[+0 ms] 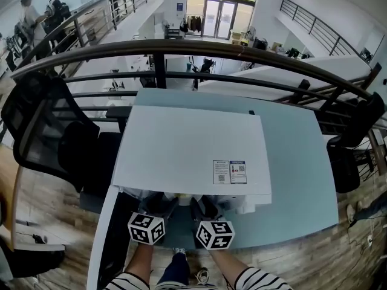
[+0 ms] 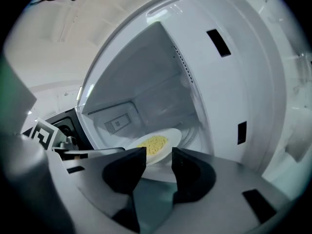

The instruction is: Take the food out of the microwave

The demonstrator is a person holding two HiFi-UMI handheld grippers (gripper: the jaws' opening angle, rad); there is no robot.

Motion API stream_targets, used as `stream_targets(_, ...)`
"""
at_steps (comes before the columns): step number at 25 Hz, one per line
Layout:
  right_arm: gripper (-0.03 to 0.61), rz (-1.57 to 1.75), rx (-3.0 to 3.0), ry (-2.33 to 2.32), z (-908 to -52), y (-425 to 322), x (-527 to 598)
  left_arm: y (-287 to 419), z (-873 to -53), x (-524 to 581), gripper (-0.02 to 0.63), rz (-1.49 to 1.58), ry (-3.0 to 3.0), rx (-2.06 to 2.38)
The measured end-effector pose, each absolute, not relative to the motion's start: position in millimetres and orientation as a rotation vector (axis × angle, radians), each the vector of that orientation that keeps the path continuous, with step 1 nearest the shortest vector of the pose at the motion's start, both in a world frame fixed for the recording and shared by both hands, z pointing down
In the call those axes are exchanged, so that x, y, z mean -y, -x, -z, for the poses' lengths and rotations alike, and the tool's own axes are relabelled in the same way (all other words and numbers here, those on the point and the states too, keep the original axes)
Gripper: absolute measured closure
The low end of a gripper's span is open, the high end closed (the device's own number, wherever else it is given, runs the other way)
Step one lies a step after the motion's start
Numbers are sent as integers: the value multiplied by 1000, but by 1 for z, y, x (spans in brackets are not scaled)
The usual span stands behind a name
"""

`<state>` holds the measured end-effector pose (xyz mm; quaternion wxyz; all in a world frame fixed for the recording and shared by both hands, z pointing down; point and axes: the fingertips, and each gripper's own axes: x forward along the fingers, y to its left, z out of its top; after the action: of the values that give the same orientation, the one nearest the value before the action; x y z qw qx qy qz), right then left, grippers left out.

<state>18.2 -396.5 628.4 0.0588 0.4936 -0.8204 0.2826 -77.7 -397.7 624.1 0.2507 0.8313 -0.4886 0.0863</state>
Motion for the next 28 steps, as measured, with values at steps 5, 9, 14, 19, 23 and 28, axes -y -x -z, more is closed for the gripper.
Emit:
stream_targets(5, 422, -854, 2487, -1476, -626, -20, 381, 76, -622, 377, 387, -230, -2249, 1340)
stream_targets(9, 422, -855, 2478, -1457, -629, -20, 368, 76, -620, 362, 387, -217, -2234, 1353)
stream_targets(14, 422, -872, 2471, -1445, -631, -21, 363, 77, -622, 351, 387, -196, -2213, 1361)
stream_targets(19, 422, -929, 2478, -1465, -633, -25, 373, 90, -627, 361, 387, -118, -2127, 1420)
stream_targets(23, 422, -1010, 2468, -1508, -635, -29, 381, 96, -631, 370, 387, -43, -2051, 1422)
stream_targets(28, 428, -1171, 2450, -1538, -644, -32, 389, 96, -639, 378, 387, 4, -1996, 1387)
